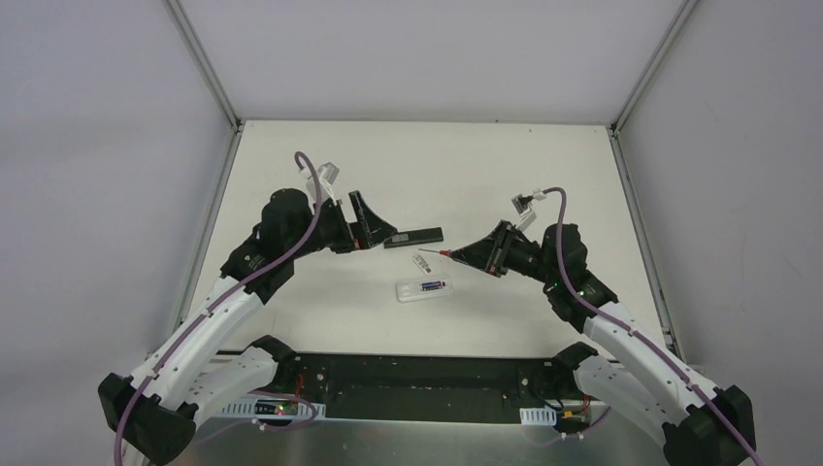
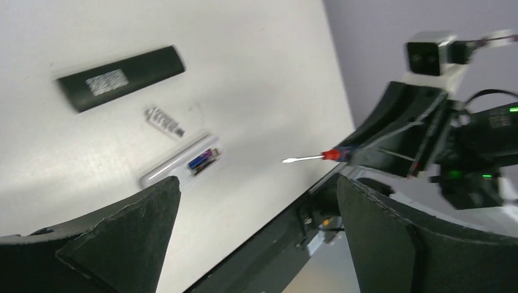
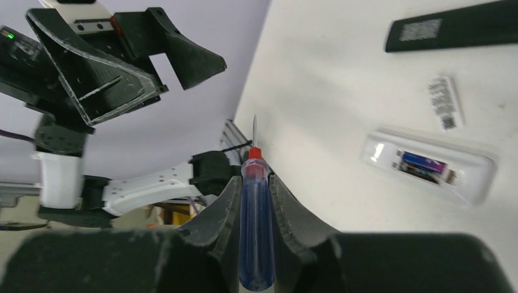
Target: Unload the batteries from the remote control
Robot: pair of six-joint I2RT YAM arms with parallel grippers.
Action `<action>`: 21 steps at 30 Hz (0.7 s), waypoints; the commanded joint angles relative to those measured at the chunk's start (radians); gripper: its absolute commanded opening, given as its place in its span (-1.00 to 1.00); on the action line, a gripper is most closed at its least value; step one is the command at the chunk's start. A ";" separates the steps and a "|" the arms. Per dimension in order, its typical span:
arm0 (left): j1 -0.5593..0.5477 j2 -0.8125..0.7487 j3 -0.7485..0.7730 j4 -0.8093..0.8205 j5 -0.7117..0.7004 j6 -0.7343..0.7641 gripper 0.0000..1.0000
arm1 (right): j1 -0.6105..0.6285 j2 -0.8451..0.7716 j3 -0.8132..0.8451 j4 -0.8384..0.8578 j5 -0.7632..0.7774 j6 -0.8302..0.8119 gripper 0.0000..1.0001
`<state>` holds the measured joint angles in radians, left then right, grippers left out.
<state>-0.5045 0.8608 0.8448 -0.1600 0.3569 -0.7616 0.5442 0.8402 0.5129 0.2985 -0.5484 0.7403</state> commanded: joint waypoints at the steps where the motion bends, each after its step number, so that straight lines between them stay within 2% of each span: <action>1: -0.014 0.087 0.007 -0.172 -0.005 0.186 0.98 | 0.003 -0.083 0.093 -0.374 0.131 -0.178 -1.00; 6: -0.137 0.262 0.066 -0.251 -0.050 0.374 0.98 | 0.003 -0.064 0.215 -0.714 0.324 -0.216 -1.00; 10: -0.238 0.409 0.110 -0.271 -0.063 0.458 0.98 | 0.003 -0.030 0.261 -0.848 0.395 -0.186 -1.00; 16: -0.259 0.574 0.161 -0.270 -0.002 0.526 0.98 | 0.003 -0.028 0.220 -0.862 0.387 -0.116 -1.00; 21: -0.278 0.678 0.208 -0.266 -0.028 0.588 0.98 | 0.003 -0.046 0.171 -0.813 0.372 -0.071 -1.00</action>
<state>-0.7639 1.4864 0.9878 -0.4145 0.3309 -0.2668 0.5442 0.8135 0.7040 -0.5220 -0.1837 0.6189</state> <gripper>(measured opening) 0.990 0.204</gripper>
